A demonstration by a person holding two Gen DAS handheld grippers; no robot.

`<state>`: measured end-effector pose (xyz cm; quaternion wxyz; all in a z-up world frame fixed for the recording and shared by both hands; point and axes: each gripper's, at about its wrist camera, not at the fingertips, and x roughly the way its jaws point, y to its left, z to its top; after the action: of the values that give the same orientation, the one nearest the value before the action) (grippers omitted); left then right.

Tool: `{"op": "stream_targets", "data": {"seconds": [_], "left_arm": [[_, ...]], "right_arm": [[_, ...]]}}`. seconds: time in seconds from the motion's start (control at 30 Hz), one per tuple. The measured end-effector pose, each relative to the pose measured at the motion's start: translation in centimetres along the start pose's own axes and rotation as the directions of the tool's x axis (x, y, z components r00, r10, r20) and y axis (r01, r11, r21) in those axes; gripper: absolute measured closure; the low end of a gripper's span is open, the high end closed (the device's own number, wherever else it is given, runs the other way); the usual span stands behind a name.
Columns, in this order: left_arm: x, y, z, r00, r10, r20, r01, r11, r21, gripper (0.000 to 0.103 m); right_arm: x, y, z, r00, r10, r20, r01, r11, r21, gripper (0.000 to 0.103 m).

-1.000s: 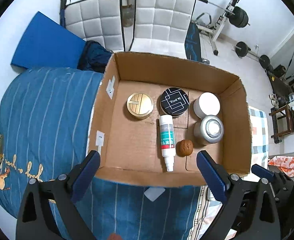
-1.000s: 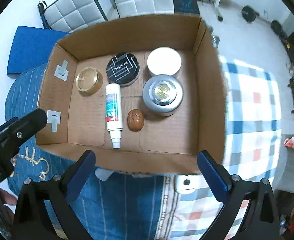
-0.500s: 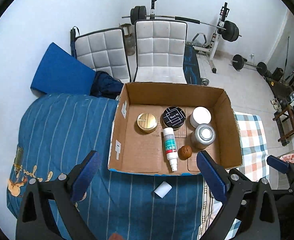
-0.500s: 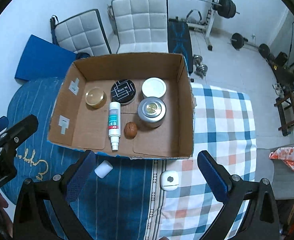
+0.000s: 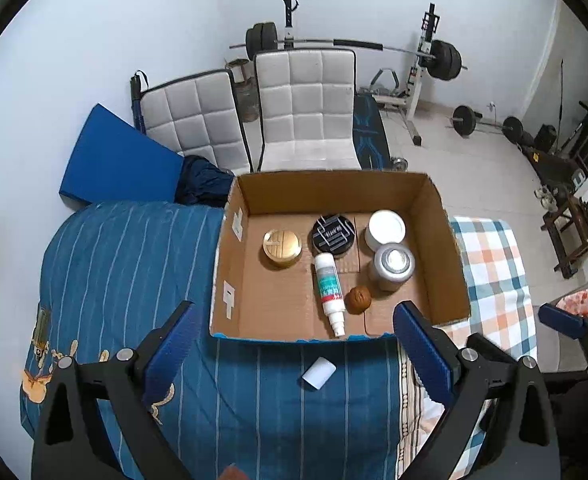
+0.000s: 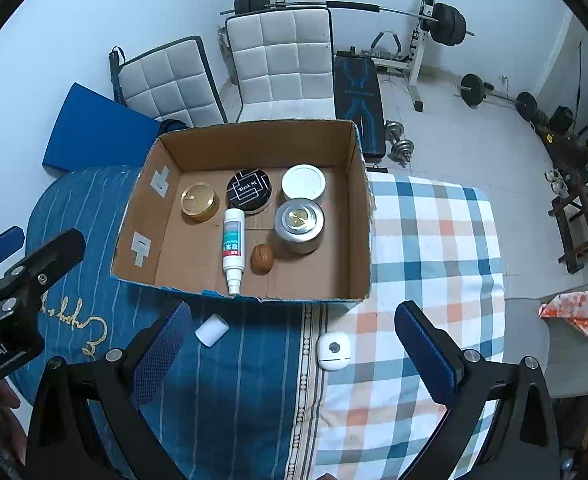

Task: Organize rigid objects
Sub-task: 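Grasp the white cylinder with the left tool while the right tool grasps the white round device, then carry the white cylinder and white device into the box and release both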

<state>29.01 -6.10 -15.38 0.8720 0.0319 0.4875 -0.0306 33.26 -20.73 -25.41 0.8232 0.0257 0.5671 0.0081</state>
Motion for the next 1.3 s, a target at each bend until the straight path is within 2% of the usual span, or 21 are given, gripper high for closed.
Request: {"op": "stream_targets", "data": {"seconds": [0.13, 0.23, 0.37, 0.47, 0.53, 0.6, 0.63, 0.67, 0.7, 0.73, 0.77, 0.8, 0.87, 0.9, 0.93, 1.07, 1.13, 1.3], "left_arm": [[1.7, -0.5, -1.0, 0.999, -0.001, -0.048, 0.002, 1.000, 0.015, 0.004], [4.5, -0.5, -2.7, 0.991, -0.005, -0.131, 0.006, 1.000, 0.007, 0.004], [9.5, -0.7, -5.7, 0.968, 0.018, -0.251, -0.014, 1.000, 0.018, 0.004], [13.6, -1.2, -8.1, 0.937, 0.028, -0.348, -0.014, 0.999, 0.041, 0.004], [15.9, -1.5, -9.2, 0.918, 0.010, -0.396, 0.008, 0.999, 0.046, 0.010], [17.9, -2.0, -9.9, 0.908, 0.016, -0.419, 0.015, 0.997, 0.072, 0.017], [19.0, -2.4, -10.2, 0.903, 0.023, -0.430, 0.017, 0.996, 0.089, 0.019], [19.9, -2.7, -10.3, 0.897, 0.027, -0.441, 0.021, 0.995, 0.102, 0.026], [20.9, -3.0, -10.5, 0.890, 0.030, -0.455, 0.024, 0.994, 0.111, 0.038], [21.6, -3.1, -10.7, 0.884, 0.030, -0.467, 0.027, 0.993, 0.115, 0.044], [22.8, -3.3, -11.0, 0.872, 0.025, -0.488, 0.037, 0.993, 0.116, 0.063], [23.5, -3.4, -11.3, 0.862, 0.021, -0.506, 0.042, 0.993, 0.114, 0.069], [24.8, -3.5, -12.2, 0.838, 0.018, -0.545, 0.046, 0.994, 0.103, 0.071], [24.8, -3.4, -12.4, 0.835, 0.008, -0.551, 0.050, 0.995, 0.090, 0.072], [24.5, -3.3, -12.5, 0.844, 0.002, -0.536, 0.046, 0.996, 0.076, 0.072], [23.7, -2.3, -13.7, 0.832, -0.035, -0.554, 0.035, 0.999, -0.010, 0.073], [23.1, -2.0, -14.5, 0.831, -0.037, -0.555, 0.024, 0.999, -0.030, 0.073], [22.1, -1.6, -16.8, 0.822, -0.050, -0.567, 0.007, 0.997, -0.077, 0.073]], "right_arm": [[1.7, -2.4, -1.0, 0.999, -0.022, -0.047, 0.024, 0.999, 0.042, 0.000], [4.7, -4.8, -2.3, 0.992, -0.038, -0.120, 0.048, 0.996, 0.076, 0.000], [11.2, -7.4, -4.7, 0.962, -0.018, -0.273, 0.054, 0.990, 0.127, 0.000], [15.8, -8.0, -6.4, 0.934, 0.035, -0.357, 0.027, 0.986, 0.167, 0.000], [18.0, -7.8, -7.2, 0.921, 0.049, -0.386, 0.022, 0.984, 0.177, 0.007], [19.8, -7.6, -7.7, 0.910, 0.052, -0.411, 0.023, 0.984, 0.175, 0.019], [20.5, -7.5, -7.9, 0.906, 0.049, -0.420, 0.027, 0.985, 0.172, 0.021], [21.2, -7.3, -8.1, 0.903, 0.047, -0.426, 0.028, 0.985, 0.169, 0.022], [21.6, -7.1, -8.2, 0.902, 0.044, -0.429, 0.031, 0.986, 0.166, 0.026], [22.0, -7.0, -8.4, 0.901, 0.040, -0.432, 0.034, 0.986, 0.163, 0.030], [22.4, -6.8, -8.5, 0.897, 0.043, -0.441, 0.032, 0.986, 0.162, 0.038], [22.7, -6.7, -8.7, 0.893, 0.041, -0.448, 0.035, 0.987, 0.160, 0.045], [22.8, -6.7, -9.1, 0.895, 0.029, -0.444, 0.048, 0.986, 0.162, 0.052], [22.7, -6.6, -9.3, 0.895, 0.023, -0.445, 0.054, 0.986, 0.160, 0.052], [22.7, -6.7, -9.5, 0.893, 0.021, -0.450, 0.058, 0.985, 0.161, 0.053], [22.3, -5.8, -11.2, 0.883, 0.016, -0.468, 0.066, 0.985, 0.157, 0.053], [22.2, -5.4, -12.3, 0.875, 0.012, -0.484, 0.066, 0.988, 0.143, 0.053], [21.8, -4.4, -13.8, 0.870, -0.011, -0.494, 0.076, 0.991, 0.112, 0.053]]}}
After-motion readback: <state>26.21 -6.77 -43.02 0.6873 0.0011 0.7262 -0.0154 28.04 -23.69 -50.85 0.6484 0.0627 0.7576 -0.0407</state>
